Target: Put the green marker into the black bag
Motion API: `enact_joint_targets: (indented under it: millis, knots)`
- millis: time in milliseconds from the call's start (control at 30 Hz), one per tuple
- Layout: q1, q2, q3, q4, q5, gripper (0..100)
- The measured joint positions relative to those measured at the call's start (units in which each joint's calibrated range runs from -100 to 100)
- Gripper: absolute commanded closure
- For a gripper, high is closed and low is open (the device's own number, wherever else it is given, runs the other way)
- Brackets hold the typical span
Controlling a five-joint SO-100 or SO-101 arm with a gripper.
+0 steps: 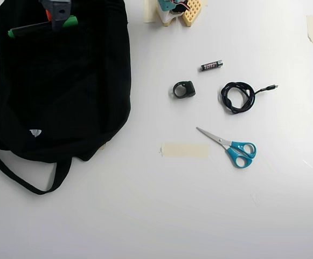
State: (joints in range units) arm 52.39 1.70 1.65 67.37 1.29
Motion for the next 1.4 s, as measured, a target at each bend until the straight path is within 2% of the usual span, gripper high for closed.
enact_joint_targets:
  millis: [233,500,567,600,667,767,833,1167,1400]
  knots:
    - [0.1,0.1,2.7,-2.4,0.0,96]
    - [-0.1,0.1,2.7,-2.4,-0.1,76]
    - [-0.1,0.1,2.7,-2.4,-0.1,59]
    - [-0.1,0.1,2.7,-2.4,-0.1,54]
    - [-0.1,0.1,2.7,-2.4,-0.1,57]
    - [-0.3,0.1,2.7,-2.4,-0.1,75]
    - [-0.7,0.1,2.7,-2.4,-0.1,82]
    - [-2.1,0.1,2.7,-2.4,-0.1,98]
    - [-3.9,0.1,2.7,-1.5,-0.1,98]
